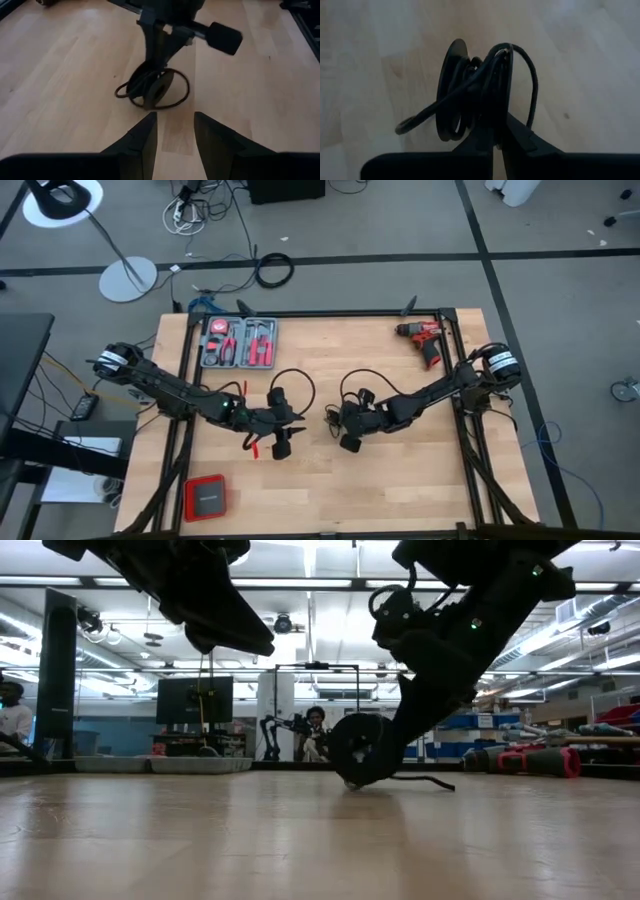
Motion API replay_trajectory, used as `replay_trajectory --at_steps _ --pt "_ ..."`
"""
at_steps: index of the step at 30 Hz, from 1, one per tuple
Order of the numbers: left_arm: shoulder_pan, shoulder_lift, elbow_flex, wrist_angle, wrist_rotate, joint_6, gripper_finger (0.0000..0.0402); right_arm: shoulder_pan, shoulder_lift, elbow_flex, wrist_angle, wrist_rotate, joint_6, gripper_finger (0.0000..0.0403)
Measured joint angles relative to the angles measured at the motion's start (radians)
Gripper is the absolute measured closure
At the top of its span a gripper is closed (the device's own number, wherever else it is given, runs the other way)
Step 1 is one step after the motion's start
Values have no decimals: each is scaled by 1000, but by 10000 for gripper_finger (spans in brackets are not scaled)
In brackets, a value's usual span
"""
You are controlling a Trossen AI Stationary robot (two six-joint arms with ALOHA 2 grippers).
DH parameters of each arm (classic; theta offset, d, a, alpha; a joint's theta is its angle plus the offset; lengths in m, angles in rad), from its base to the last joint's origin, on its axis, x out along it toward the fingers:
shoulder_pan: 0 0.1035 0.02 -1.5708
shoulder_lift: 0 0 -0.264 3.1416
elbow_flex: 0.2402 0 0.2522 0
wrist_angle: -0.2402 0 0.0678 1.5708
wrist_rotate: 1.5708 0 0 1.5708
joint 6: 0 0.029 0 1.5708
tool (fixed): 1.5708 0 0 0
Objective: Coil cords
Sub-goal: Uncoil the black wire on the spool
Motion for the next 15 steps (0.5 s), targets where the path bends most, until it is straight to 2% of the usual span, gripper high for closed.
replay_trajectory --at_steps 8,15 --pt "0 0 5 58 20 -3 270 38 -103 0 -80 82 -50 390" --pt "0 0 111 3 34 24 270 105 -193 0 -136 187 -83 390"
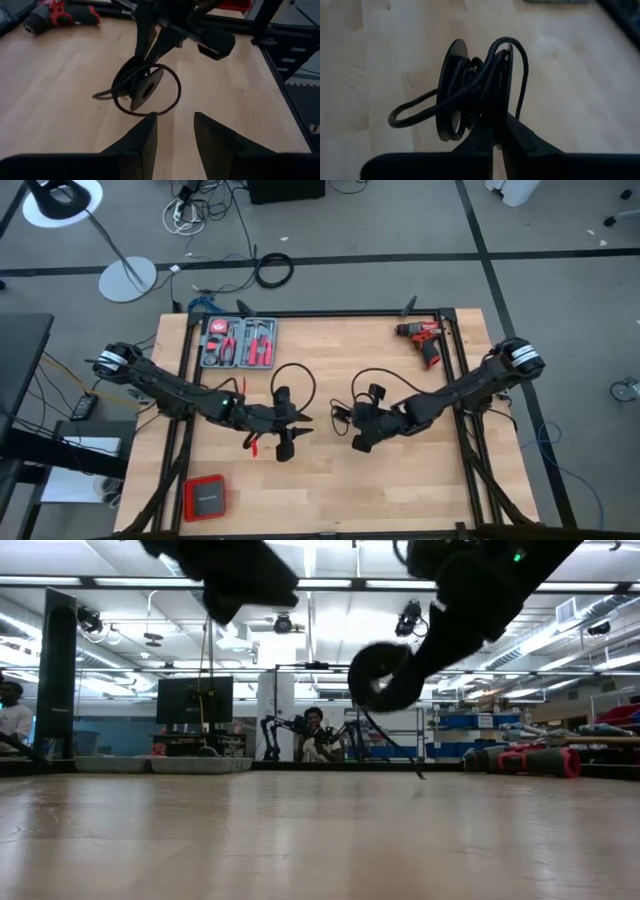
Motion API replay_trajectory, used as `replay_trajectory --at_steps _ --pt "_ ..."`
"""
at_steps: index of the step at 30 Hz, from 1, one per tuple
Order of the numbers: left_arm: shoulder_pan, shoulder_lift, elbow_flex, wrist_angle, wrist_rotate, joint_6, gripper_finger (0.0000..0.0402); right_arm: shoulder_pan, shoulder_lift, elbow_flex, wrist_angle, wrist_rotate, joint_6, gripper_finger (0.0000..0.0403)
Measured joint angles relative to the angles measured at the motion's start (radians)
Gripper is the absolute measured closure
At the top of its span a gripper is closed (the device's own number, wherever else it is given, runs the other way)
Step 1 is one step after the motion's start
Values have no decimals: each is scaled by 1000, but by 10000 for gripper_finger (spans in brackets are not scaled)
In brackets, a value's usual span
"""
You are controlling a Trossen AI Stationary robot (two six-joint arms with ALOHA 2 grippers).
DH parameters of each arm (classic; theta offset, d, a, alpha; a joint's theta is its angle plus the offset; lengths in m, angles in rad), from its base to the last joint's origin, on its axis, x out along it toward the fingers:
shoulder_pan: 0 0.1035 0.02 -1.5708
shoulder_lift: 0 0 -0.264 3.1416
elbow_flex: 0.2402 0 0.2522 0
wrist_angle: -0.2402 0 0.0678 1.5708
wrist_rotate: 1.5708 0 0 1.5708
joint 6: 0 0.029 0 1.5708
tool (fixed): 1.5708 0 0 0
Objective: Coil cords
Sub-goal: Uncoil the black wire on the spool
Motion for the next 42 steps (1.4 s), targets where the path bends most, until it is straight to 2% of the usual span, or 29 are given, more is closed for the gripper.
replay_trajectory --at_steps 4,11,15,19,23,26,34,42 --pt "2 0 43 -31 0 22 270 47 -10 0 -3 71 -43 390" --pt "2 2 30 -44 0 -4 270 101 -13 0 1 149 -54 390" --pt "2 53 28 -19 0 3 270 124 -13 0 24 178 -101 390" --pt "2 133 26 7 -14 67 270 135 -13 0 73 153 -156 390" --pt "2 175 26 20 -127 160 267 142 -13 0 79 110 -172 390" --pt "2 174 26 27 -164 205 255 152 -13 0 70 92 -165 390" --pt "2 177 27 110 -98 337 223 159 -13 0 77 84 -168 390" --pt "2 177 27 133 -102 375 224 142 -2 0 145 5 -228 390"
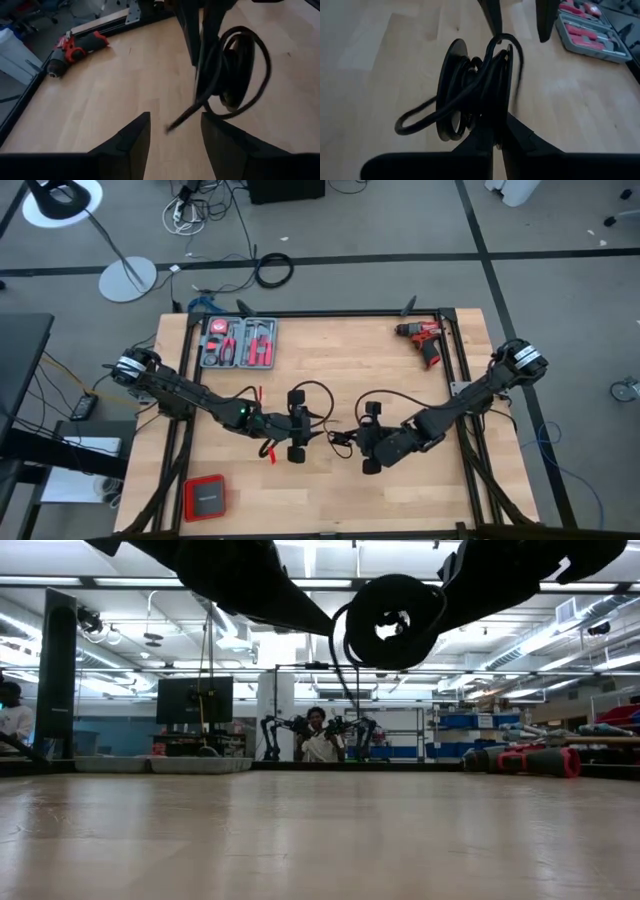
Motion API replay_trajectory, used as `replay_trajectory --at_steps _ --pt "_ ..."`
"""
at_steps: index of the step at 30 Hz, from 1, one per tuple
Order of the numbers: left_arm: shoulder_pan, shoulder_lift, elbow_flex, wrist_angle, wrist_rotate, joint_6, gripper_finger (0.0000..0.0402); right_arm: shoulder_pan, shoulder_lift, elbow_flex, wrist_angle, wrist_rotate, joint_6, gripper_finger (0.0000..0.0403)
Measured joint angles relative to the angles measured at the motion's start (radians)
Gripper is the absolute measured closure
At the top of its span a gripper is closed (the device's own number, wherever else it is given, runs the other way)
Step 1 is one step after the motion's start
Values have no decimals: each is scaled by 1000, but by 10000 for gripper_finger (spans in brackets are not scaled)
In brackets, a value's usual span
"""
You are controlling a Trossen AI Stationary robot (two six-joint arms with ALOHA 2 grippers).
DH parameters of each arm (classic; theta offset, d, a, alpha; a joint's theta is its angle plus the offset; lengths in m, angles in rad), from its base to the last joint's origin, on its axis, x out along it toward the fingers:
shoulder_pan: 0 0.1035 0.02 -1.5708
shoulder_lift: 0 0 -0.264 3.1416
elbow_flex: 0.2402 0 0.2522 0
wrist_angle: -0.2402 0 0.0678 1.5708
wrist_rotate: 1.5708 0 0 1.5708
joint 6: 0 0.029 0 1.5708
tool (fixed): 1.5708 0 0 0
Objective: Coil cords
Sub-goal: Uncoil the black wire on the spool
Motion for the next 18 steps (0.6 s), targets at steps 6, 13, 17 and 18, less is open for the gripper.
replay_trajectory --at_steps 6,13,17,18 --pt "0 0 0 -4 3 1 224 -5 1 0 14 0 -16 390" --pt "0 0 0 -2 23 27 228 -9 1 0 50 0 -44 390" --pt "0 0 0 2 40 28 250 -14 1 0 51 1 -42 390" --pt "0 0 0 0 41 25 262 -15 1 0 51 2 -43 390"
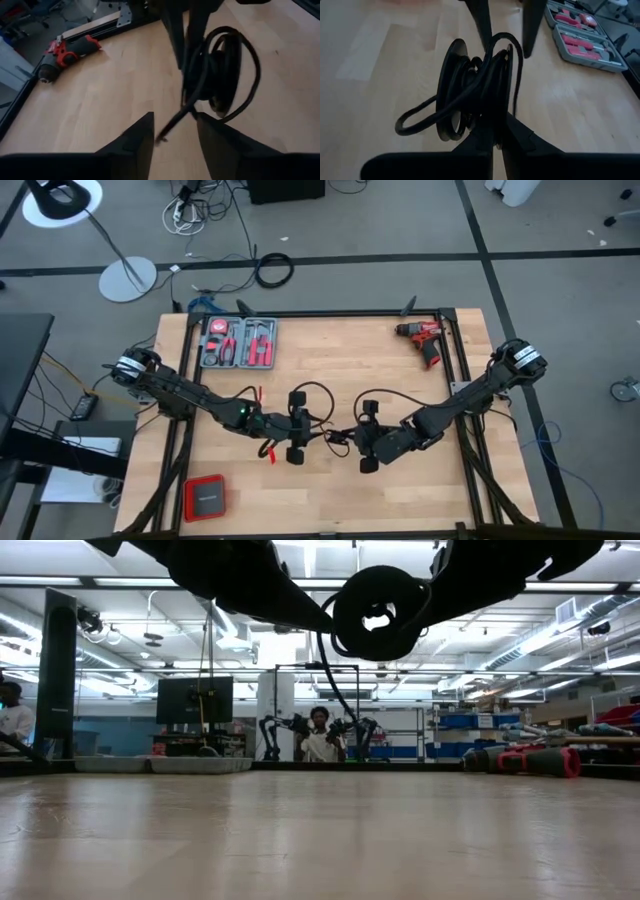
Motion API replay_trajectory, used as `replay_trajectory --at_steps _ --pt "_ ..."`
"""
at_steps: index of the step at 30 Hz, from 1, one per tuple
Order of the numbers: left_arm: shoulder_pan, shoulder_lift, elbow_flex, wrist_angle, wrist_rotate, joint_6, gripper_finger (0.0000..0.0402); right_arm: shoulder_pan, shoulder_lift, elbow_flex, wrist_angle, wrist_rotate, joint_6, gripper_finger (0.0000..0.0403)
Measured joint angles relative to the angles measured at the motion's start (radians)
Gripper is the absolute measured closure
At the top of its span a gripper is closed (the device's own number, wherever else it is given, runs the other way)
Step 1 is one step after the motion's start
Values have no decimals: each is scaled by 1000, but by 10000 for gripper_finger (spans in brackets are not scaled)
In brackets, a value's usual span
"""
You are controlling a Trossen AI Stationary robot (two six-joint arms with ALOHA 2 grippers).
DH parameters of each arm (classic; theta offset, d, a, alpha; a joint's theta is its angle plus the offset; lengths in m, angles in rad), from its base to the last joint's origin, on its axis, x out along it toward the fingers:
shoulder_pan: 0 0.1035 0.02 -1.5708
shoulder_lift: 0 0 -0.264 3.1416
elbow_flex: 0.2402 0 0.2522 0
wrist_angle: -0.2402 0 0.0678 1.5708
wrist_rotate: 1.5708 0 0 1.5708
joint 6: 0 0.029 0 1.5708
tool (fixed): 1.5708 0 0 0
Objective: Coil cords
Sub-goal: Uncoil the black wire on the spool
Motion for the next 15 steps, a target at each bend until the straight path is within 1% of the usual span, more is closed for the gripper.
replay_trajectory --at_steps 2,5,6,10,15 --pt "0 0 0 -4 1 -13 299 -1 0 0 4 0 2 390" --pt "0 0 0 -4 1 -37 375 -2 0 0 8 0 3 390" --pt "0 0 0 -4 1 -52 386 -2 0 0 8 0 3 390" --pt "0 -1 0 -6 0 -64 396 -3 0 0 8 1 13 390" --pt "0 -25 12 -31 -15 -68 399 -2 1 0 -26 10 46 390"
